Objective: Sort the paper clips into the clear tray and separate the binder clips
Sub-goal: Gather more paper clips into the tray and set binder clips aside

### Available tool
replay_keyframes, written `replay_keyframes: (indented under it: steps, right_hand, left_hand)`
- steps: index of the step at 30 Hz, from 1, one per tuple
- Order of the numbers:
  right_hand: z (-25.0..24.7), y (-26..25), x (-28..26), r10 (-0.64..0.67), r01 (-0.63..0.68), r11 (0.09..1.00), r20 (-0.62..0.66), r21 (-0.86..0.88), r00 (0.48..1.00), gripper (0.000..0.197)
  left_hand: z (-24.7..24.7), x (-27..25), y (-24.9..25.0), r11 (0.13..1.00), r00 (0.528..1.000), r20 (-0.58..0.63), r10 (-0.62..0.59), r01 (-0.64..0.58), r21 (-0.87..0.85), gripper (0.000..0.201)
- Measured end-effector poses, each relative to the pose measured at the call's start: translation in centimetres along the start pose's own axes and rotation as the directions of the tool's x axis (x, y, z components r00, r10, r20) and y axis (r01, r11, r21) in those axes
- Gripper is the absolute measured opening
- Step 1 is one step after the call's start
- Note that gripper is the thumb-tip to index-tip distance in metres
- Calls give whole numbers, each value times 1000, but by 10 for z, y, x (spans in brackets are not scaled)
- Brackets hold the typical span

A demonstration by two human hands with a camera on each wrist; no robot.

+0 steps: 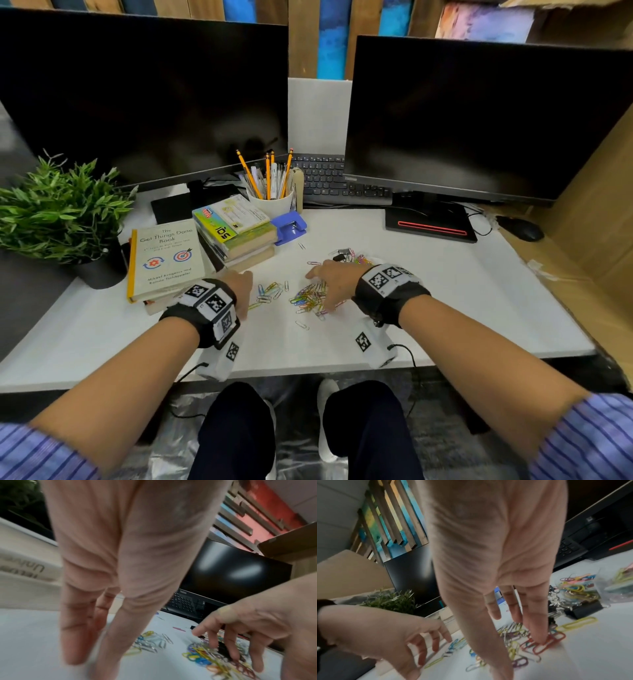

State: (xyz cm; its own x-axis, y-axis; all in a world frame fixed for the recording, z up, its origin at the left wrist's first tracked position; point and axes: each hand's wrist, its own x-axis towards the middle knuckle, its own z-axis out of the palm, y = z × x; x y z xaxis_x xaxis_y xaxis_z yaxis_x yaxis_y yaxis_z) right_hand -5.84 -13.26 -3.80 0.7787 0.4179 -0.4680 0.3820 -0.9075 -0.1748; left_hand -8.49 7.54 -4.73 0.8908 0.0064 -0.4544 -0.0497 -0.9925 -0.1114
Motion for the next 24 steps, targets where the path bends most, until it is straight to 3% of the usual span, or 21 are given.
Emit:
replay_keyframes:
  steps: [3, 6, 9, 13, 17, 24]
  right_hand:
    - [6, 1, -1, 48, -42, 997, 78, -68, 996, 98]
    - [16, -1, 5, 65, -60, 988, 32, -144, 997, 100]
    - [19, -1, 9, 27, -29, 996, -24, -86, 999, 87]
    - [21, -4, 10, -48, 55, 998, -191, 34, 981, 57]
    - [27, -6, 11, -57, 85, 994, -311, 75, 949, 31]
    - [34, -8, 15, 4, 52, 988, -368, 143, 930, 27]
  left_hand:
    - [7, 2, 5, 994, 998, -45, 41, -45, -98, 68]
    - [8, 6, 20, 973, 994, -63, 92, -103, -205, 70]
    - [10, 12, 38, 942, 986, -88, 140, -160, -295, 73]
    - [16, 17, 65, 917, 975, -129, 183, -217, -334, 84]
    - [19, 23, 79, 914, 962, -231, 147, -221, -339, 65]
    - [9, 29, 89, 951, 957, -269, 109, -178, -251, 29]
